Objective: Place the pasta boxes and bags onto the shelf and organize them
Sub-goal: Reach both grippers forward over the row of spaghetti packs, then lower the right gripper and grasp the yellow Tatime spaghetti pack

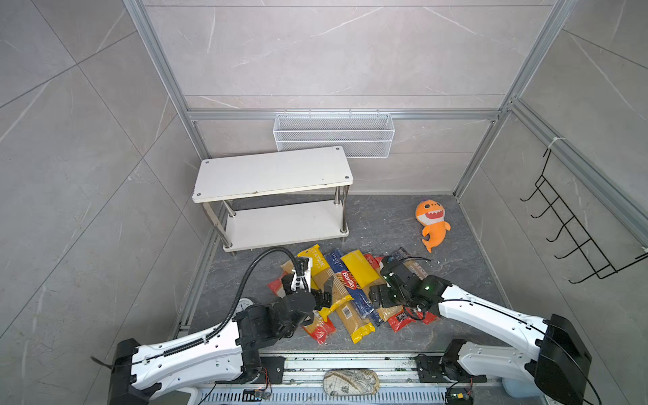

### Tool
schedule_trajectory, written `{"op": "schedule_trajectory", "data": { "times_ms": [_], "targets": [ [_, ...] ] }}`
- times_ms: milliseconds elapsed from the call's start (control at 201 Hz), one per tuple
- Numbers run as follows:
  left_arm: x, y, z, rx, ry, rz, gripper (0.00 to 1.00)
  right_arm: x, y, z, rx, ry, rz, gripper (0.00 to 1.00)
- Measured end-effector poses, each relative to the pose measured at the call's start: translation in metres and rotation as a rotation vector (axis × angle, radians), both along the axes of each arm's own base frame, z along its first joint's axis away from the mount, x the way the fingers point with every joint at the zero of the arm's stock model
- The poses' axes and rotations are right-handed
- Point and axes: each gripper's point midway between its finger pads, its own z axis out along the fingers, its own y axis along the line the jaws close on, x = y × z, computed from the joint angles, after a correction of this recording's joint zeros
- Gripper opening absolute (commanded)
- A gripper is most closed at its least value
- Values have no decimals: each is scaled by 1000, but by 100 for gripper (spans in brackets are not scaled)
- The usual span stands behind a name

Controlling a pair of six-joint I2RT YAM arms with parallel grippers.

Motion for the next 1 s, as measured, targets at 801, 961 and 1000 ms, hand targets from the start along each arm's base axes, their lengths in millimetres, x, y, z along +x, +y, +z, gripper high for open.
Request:
{"op": "schedule_trajectory", "data": {
  "times_ms": [801,961,1000],
  "targets": [
    [-13,25,-13,85,79,-6,100,13,18,-19,-90,-11,20,52],
    [-14,37,-10,76,80,28,100,14,26,-18,-58,-10,25,39],
    [-14,40,-9,72,81,36,100,14,27,-18,-48,-9,24,35]
  ]
}}
